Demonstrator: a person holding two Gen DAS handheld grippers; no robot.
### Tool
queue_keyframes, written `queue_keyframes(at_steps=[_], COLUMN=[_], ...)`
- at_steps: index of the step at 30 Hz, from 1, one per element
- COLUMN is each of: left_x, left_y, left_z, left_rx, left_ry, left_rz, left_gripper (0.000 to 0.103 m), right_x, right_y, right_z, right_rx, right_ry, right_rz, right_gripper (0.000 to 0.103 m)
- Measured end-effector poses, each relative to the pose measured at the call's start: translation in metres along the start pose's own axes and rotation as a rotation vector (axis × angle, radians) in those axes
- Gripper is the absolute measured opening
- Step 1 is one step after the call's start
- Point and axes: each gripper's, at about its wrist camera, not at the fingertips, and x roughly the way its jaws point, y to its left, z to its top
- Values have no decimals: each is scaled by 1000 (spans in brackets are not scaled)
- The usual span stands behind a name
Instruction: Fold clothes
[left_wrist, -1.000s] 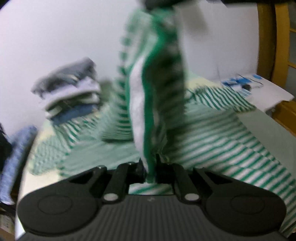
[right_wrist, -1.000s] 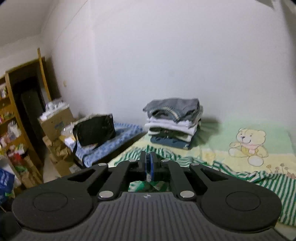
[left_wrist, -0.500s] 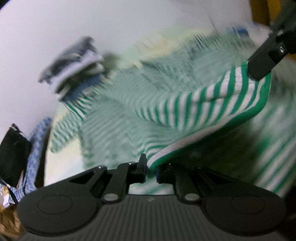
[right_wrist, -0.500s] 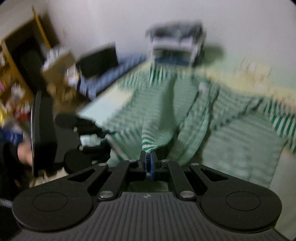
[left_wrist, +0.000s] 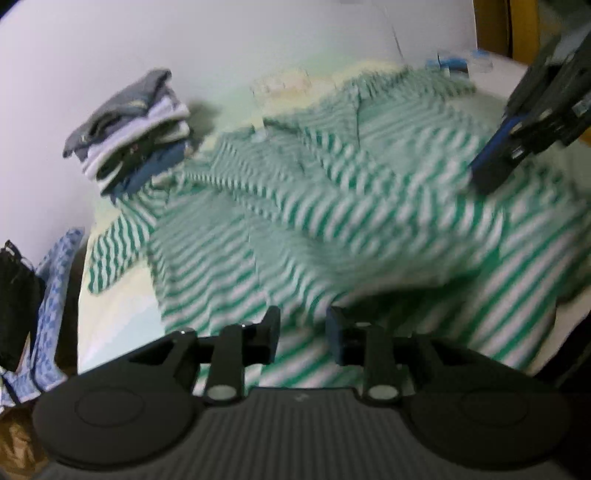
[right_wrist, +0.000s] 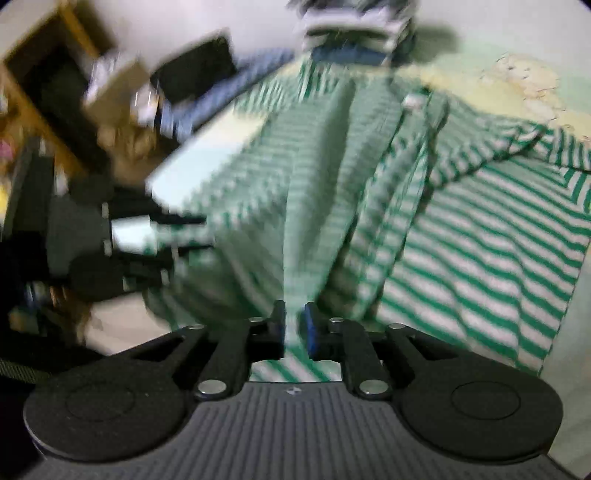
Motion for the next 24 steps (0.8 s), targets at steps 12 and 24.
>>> queue_keyframes(at_steps=[12, 24], left_x=[30, 3], left_y=[-3, 48], left_z=[0, 17], left_rx=[97, -32], left_ry=[38, -52], left_rz=[-18, 1], left_gripper=[35, 46], right_x=[80, 136], right_y=[-27, -61], right_z=[55, 96], right_rx=[131, 249], right_ry=[-161, -161], right_rz=[-114, -201], right_gripper=[20, 36])
